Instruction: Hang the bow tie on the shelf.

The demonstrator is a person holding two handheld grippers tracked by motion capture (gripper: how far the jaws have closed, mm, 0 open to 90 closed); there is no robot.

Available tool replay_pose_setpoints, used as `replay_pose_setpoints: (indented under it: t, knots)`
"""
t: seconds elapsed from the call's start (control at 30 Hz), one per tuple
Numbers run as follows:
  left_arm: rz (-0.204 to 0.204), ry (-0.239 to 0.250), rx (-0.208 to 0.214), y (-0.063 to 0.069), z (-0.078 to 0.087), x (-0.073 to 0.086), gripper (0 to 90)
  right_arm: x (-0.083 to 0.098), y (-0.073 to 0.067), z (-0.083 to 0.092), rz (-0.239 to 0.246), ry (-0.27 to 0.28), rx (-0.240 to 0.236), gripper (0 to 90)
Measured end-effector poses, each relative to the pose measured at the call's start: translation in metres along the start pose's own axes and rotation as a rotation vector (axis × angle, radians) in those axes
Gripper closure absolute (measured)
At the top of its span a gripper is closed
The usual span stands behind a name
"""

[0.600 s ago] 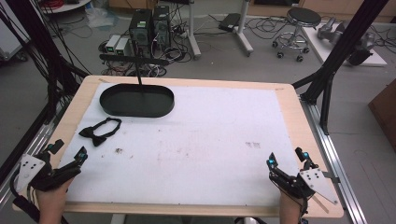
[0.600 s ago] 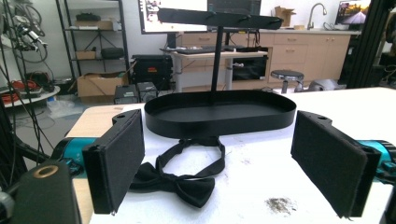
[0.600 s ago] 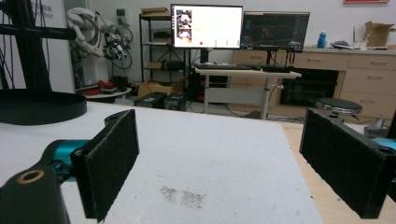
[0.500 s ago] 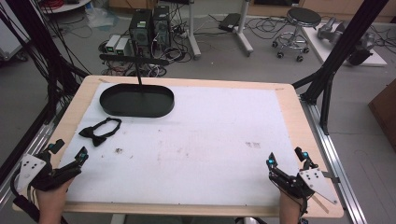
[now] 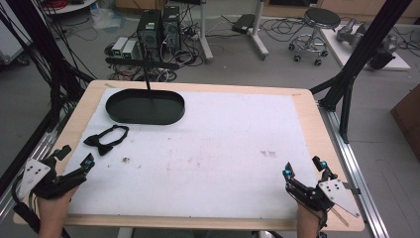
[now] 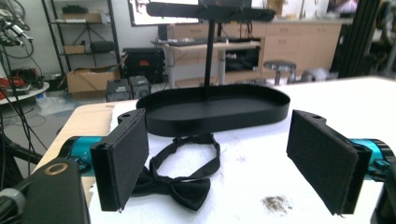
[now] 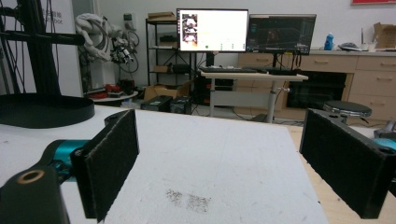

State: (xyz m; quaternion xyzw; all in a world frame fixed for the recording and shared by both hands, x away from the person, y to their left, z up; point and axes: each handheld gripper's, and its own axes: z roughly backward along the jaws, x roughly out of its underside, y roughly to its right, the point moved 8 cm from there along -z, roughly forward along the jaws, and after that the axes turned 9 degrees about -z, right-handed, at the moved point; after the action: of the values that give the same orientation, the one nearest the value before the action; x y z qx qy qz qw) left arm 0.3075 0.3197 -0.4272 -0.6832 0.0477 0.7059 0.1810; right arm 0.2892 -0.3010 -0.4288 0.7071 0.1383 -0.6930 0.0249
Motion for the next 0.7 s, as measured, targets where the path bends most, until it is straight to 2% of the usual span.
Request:
replay_pose_setpoints:
  t: [0.07,0.17,0.2,0.23,0.27,0.37,0.43,0.53,0.57,0.7]
  knots:
    - [-0.012,-0.013,0.01,0.001,-0.003,0.001,21.7,-0.001,0.0,0.0,0.009,0.006,-0.005,10.8]
    - [-0.044,-0.074,0.06,0.008,-0.016,0.007,22.7,-0.003,0.0,0.001,0.005,0.009,-0.01,10.8]
    - [-0.044,-0.074,0.06,0.008,-0.016,0.007,23.5,-0.003,0.0,0.001,0.004,0.009,-0.012,10.8]
    - [-0.061,-0.112,0.076,0.011,-0.023,0.012,23.7,-0.003,-0.001,0.001,0.003,0.009,-0.014,10.8]
    - [-0.061,-0.112,0.076,0.011,-0.023,0.012,24.3,-0.002,-0.001,0.001,0.005,0.007,-0.014,10.8]
    - [-0.084,-0.176,0.112,0.012,-0.038,0.017,26.4,-0.002,-0.002,0.0,0.008,0.004,-0.02,10.8]
    - [-0.087,-0.186,0.112,0.01,-0.041,0.018,27.1,-0.002,-0.003,-0.001,0.008,0.002,-0.026,10.8]
    - [-0.05,-0.212,0.135,0.005,-0.055,0.017,29.5,-0.001,-0.004,-0.001,0.006,-0.005,-0.031,10.8]
    - [-0.05,-0.212,0.135,0.005,-0.055,0.017,30.5,-0.001,-0.004,-0.001,0.011,-0.002,-0.032,10.8]
    - [-0.034,-0.253,0.162,0.003,-0.073,0.018,33.4,-0.001,-0.006,-0.002,0.013,-0.006,-0.038,10.8]
